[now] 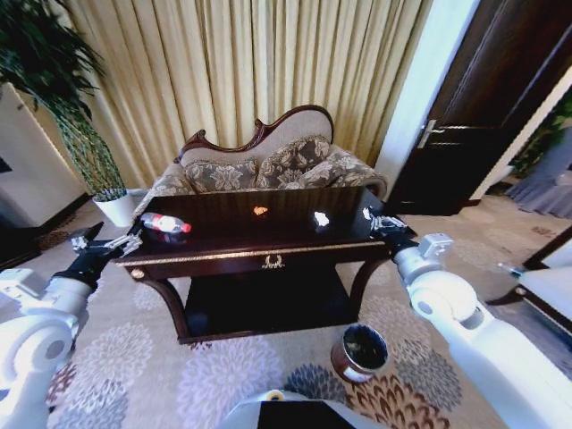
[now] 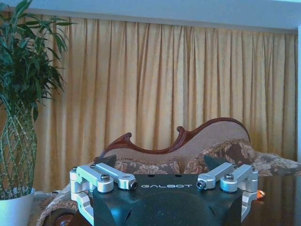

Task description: Move to the front of the table and place the trash on the table into the trash bin.

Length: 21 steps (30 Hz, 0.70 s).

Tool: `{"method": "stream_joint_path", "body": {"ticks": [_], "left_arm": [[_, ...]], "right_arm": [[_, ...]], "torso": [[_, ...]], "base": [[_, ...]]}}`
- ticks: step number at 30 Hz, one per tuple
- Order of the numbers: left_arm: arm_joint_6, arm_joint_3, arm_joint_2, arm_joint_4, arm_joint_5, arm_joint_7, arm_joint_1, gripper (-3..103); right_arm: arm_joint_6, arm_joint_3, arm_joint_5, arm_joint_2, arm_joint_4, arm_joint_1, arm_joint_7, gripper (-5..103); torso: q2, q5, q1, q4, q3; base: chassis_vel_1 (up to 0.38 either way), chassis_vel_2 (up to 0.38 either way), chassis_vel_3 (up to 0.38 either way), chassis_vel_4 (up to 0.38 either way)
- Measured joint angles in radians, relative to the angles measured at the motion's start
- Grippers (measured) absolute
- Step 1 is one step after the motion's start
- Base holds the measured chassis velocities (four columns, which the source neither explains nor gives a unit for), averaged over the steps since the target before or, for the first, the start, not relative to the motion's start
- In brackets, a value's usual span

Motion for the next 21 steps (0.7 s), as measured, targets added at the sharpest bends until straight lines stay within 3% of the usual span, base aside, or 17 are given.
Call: {"method": "stream_joint_path", "body": {"ticks": [9, 14, 16, 21], "left_arm": [[-0.001, 0.007, -0.009, -0.003, 0.008, 0.000, 0.002, 100], [-0.006, 0.003, -0.011, -0.004, 0.008, 0.001, 0.008, 100], [-0.012, 0.000, -0.011, -0.004, 0.008, 0.003, 0.011, 100], [-0.017, -0.006, -0.011, -0.004, 0.007, 0.007, 0.018, 100]], "right_arm": [[-0.003, -0.015, 0.003, 0.027, -0.031, -0.026, -0.003, 0], [-0.091, -0.017, -0.013, 0.069, -0.078, -0.070, 0.009, 0], [-0.160, -0.024, -0.038, 0.119, -0.131, -0.100, 0.034, 0], [-0.210, -0.041, -0.046, 0.206, -0.257, -0.105, 0.094, 0]], "torso": [[0.000, 0.0002, 0.000, -0.0001, 0.000], [0.000, 0.0003, 0.001, 0.0000, 0.001], [-0.001, 0.0003, 0.001, -0.0003, 0.001], [0.000, 0.0003, 0.001, -0.0002, 0.000]], "base": [[0.138, -0.140, -0.147, 0.133], [0.000, 0.000, 0.000, 0.000], [0.000, 0.000, 0.000, 0.000], [0.000, 0.000, 0.000, 0.000]]}}
